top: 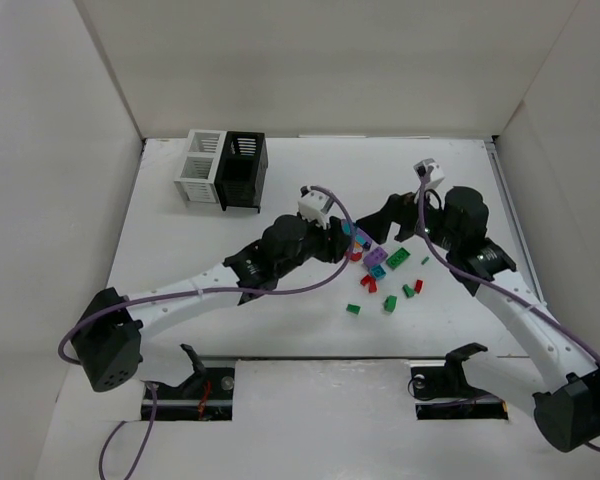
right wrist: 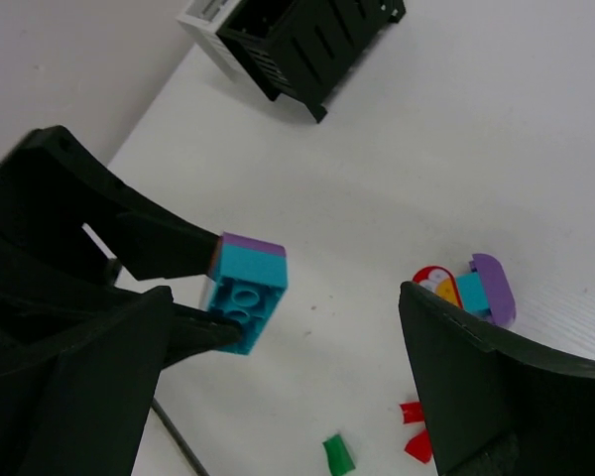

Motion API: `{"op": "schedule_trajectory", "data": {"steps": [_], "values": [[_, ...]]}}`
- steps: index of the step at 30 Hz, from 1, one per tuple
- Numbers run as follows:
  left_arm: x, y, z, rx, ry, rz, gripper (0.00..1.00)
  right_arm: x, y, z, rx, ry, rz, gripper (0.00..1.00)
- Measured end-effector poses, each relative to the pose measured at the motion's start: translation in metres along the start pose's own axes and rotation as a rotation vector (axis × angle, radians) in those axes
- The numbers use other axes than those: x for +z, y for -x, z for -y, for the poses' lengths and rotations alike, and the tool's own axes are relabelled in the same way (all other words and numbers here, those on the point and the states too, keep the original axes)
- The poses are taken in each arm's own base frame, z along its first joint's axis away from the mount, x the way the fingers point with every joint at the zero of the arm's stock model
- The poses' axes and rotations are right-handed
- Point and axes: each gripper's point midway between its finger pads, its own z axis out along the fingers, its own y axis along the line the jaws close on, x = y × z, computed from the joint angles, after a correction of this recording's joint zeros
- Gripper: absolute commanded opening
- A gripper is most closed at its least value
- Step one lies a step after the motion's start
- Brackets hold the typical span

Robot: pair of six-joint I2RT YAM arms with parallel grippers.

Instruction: Sort the legos into containers by color

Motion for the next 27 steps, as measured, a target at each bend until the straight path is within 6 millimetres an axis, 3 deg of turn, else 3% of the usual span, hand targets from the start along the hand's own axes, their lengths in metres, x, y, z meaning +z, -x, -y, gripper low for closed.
{"op": "schedule_trajectory", "data": {"steps": [7, 17, 19, 27], "values": [[0.0, 0.0, 0.005, 0.033, 0.009, 0.015, 0.44, 0.007, 0.001, -0.021, 0.045, 0.074, 0.001, 0.97], [0.001, 0.01, 0.002, 0.046, 0.037, 0.062, 0.44, 0.018, -0.011, -0.021, 0.115, 0.08, -0.05, 0.88], [0.0, 0.01, 0.004, 0.054, 0.035, 0.064, 0.44, 0.02, -0.013, -0.022, 0.12, 0.079, -0.057, 0.79], [0.001, 0.014, 0.005, 0.069, 0.033, 0.083, 0.44, 0.03, -0.014, -0.03, 0.131, 0.093, -0.075, 0.56]]}}
